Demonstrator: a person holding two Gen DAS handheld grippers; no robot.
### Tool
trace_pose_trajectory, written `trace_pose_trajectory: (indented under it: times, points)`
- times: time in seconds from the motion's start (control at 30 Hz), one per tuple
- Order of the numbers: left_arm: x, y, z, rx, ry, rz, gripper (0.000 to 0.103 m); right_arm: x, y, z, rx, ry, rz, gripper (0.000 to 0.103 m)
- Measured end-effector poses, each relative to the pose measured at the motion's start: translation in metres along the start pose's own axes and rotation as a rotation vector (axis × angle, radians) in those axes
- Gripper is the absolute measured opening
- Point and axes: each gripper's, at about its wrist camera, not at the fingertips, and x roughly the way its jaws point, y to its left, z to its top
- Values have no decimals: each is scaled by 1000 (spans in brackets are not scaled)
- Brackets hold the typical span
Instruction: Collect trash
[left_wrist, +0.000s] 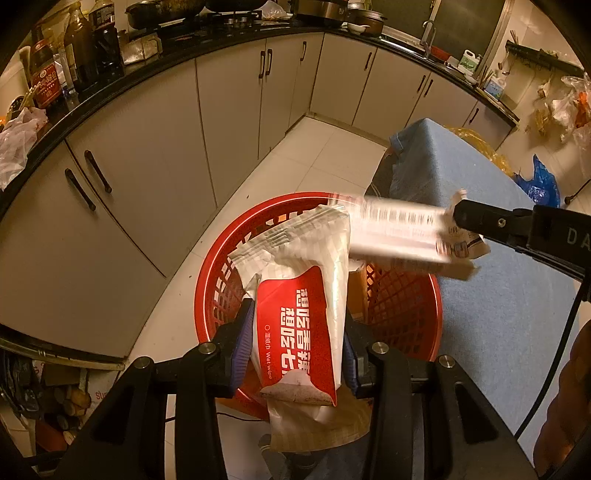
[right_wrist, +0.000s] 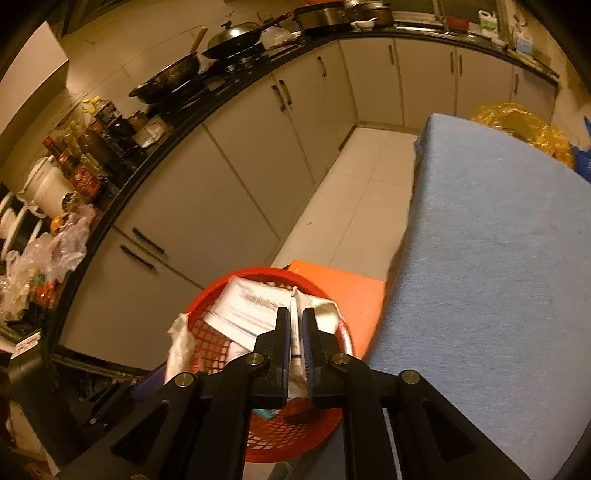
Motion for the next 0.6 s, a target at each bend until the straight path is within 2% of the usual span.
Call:
trace_pose_trajectory:
  times: [0.07,0.3,0.4,0.5,0.6]
  points:
    - [1,-1,0,-4,-2,-2,42,-2,-2,-1,2,-3,14,18]
    - [6,-4,1,-11,14,-15,65,-16,-17,-2,33,-22,-11,22]
    - [6,-8,1,-10,10,-15,72,-22,-24,-3,54,-27,-25,30]
    - [6,-11,2,-4,2,-14,73,-31,-28,-7,49,-37,-48,42]
    - [1,-12,2,-1,-24,-8,76,-43,-29,-11,22,-59,-106,67]
